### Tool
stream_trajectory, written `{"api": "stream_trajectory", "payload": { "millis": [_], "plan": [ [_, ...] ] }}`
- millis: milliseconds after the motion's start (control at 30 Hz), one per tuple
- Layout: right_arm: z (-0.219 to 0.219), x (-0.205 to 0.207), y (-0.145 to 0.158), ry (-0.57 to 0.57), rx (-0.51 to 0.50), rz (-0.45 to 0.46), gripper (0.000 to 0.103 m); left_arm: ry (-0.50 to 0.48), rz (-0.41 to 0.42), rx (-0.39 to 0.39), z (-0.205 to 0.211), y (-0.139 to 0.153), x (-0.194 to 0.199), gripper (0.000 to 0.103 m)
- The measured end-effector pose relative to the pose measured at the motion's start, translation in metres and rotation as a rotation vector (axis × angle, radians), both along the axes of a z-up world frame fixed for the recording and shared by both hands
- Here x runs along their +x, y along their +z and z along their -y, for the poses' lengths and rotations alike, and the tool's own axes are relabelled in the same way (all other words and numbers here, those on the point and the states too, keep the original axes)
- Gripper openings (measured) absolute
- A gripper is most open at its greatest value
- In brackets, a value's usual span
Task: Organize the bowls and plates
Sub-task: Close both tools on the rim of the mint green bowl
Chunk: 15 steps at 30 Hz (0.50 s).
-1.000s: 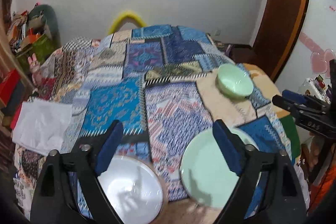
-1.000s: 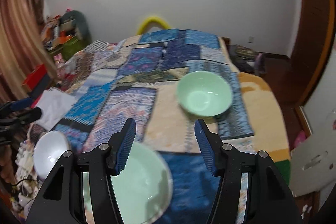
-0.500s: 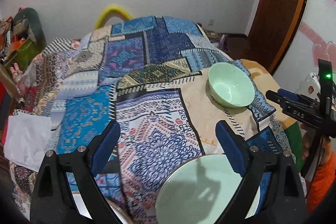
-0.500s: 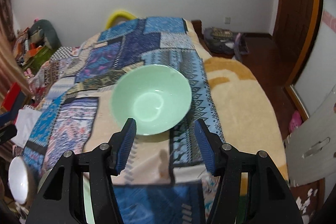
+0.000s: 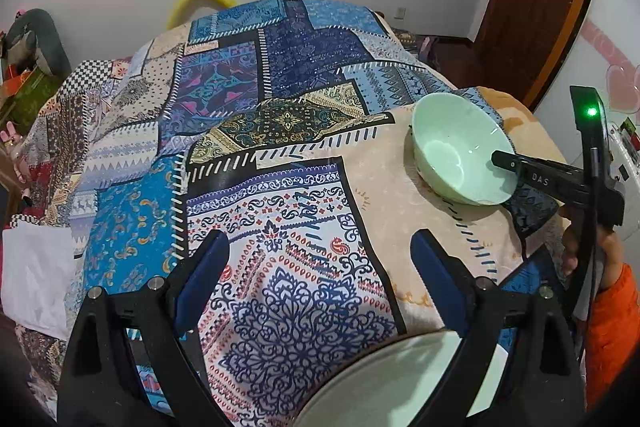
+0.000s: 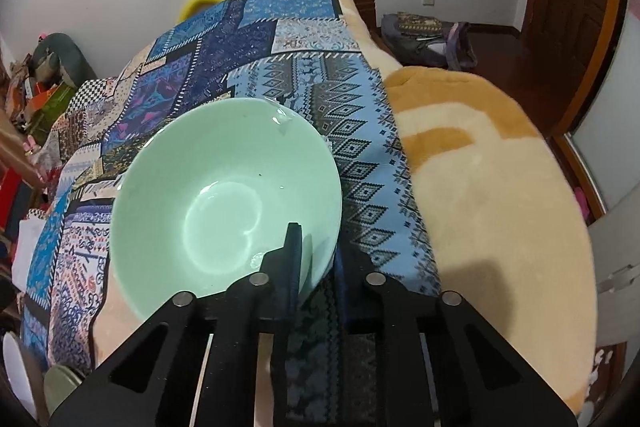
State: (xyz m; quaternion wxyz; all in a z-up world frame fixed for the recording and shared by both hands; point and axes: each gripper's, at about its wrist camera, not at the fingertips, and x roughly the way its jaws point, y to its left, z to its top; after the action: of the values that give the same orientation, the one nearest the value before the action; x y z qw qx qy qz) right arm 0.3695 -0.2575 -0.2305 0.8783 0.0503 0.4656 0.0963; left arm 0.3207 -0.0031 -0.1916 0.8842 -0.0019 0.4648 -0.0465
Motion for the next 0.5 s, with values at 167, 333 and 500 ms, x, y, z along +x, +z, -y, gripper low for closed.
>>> {"api": "stream_trajectory", "payload": {
  "millis": [167,333,500],
  "plan": [
    [0.001,-0.011,0.004,0.033,0.017,0.016,0.013,0.016,-0.02,-0.021,0.001,-0.008,0.01,0.093],
    [-0.009,-0.021,0.008,0.092,0.035,0.016,0.013,0.03,-0.038,-0.053,0.005,-0.013,0.017,0.093],
    [-0.025,-0.036,0.012,0.174,0.065,0.004,0.013,0.028,-0.06,-0.058,0.015,-0.02,0.022,0.093]
  ]
}}
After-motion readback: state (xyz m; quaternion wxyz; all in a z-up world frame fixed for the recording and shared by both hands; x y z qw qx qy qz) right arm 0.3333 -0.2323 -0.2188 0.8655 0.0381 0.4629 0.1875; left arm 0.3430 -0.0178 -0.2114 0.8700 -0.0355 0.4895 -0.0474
